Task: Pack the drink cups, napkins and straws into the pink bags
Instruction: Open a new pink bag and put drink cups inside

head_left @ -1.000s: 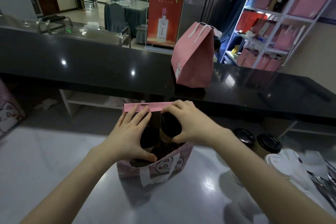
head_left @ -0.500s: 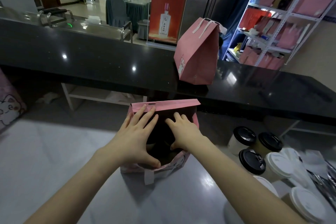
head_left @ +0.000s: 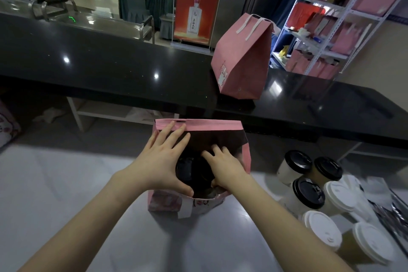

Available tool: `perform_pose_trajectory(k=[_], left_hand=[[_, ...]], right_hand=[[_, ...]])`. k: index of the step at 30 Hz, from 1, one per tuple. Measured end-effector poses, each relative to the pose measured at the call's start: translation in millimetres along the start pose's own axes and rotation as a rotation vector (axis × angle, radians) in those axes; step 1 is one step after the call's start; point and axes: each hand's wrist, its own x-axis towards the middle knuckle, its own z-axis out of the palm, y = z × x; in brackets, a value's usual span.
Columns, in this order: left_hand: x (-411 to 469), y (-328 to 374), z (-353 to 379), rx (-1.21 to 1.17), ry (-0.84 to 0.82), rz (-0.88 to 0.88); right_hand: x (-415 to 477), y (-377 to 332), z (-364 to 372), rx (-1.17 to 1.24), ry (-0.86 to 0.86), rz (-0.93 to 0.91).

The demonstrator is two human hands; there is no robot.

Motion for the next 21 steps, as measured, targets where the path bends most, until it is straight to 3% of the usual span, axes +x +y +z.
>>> perform_pose_trajectory(k=[16,21], left_hand=[[14,-29,-14,-0.204,-0.031,0.092],[10,-40,-24,-0.335,-0.002,0.123]], right_hand=[[3,-23,-5,0.148,-0.022,0.045],[-20,-25,-29,0.154,0.243,0.025]])
